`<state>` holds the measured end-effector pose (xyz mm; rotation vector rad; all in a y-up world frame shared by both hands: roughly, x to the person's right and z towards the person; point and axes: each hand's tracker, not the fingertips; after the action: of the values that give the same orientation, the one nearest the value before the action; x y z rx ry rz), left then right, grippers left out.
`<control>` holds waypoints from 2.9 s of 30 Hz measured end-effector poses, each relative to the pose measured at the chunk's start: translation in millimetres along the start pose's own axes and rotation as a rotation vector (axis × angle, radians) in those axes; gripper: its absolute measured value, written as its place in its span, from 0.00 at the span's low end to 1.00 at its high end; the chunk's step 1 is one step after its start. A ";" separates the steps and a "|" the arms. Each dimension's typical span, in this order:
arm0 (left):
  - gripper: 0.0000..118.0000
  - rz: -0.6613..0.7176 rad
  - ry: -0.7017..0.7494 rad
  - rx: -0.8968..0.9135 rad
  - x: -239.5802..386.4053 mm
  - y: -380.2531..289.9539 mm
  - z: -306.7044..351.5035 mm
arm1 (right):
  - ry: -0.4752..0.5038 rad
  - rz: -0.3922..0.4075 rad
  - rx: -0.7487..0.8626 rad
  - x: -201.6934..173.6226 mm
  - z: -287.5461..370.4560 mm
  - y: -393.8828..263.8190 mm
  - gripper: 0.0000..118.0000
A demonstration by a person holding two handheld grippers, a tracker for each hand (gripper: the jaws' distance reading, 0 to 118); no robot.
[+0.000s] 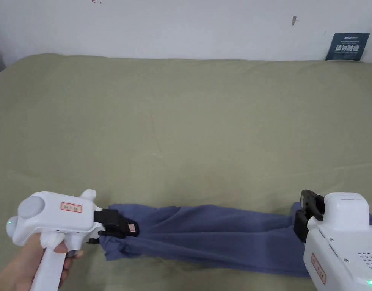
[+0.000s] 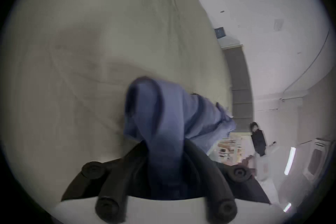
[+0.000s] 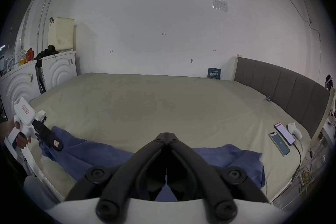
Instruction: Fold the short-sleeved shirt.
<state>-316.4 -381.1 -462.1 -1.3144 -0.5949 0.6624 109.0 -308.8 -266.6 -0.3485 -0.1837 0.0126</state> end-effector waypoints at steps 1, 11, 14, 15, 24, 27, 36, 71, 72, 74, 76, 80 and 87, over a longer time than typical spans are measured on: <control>0.09 0.017 -0.009 0.043 3.0 -2.1 8.5 | 0.000 0.002 0.004 1.7 2.0 1.3 0.00; 0.09 -0.110 0.191 0.163 29.8 -26.4 104.6 | 0.003 -0.013 0.067 13.1 12.6 15.6 0.00; 0.09 -0.202 0.229 0.147 78.6 -42.5 92.9 | -0.004 -0.005 0.085 11.3 14.1 16.9 0.00; 0.09 -0.239 0.252 0.141 96.4 -45.7 85.5 | -0.006 -0.001 0.088 10.7 14.1 17.3 0.00; 0.09 -0.491 0.325 -0.028 202.8 -57.5 -26.1 | -0.009 -0.020 0.069 21.4 21.9 12.5 0.00; 0.09 -0.505 0.380 -0.077 216.2 -64.4 -77.9 | -0.015 -0.015 0.059 27.9 22.2 8.8 0.00; 0.78 -0.483 0.262 0.007 206.9 -63.3 -139.3 | -0.061 -0.034 0.009 49.9 19.3 -2.7 0.00; 0.01 -0.247 0.115 0.090 87.1 -42.0 -16.8 | 0.002 -0.024 -0.059 22.0 1.5 -10.8 0.00; 0.01 -0.235 0.087 0.079 67.7 -30.3 -22.9 | 0.011 -0.023 -0.062 19.0 1.1 -11.1 0.00; 0.05 -0.202 0.053 0.066 53.4 -26.7 -24.6 | 0.014 -0.014 -0.067 13.8 0.9 -11.8 0.00; 0.62 -0.199 0.003 0.046 64.7 -27.9 -26.0 | 0.020 -0.006 -0.071 11.1 0.8 -12.3 0.00; 0.87 -0.144 -0.067 -0.030 60.0 -33.5 -54.0 | 0.019 0.016 -0.077 9.8 0.8 -10.7 0.00; 0.08 -0.015 -0.094 0.014 58.8 -41.6 -91.2 | -0.001 0.011 -0.080 21.5 2.4 -7.6 0.00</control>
<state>-206.0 -404.3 -434.3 -1.2697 -0.6747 0.7180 129.6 -314.3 -258.0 -0.4289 -0.1839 0.0165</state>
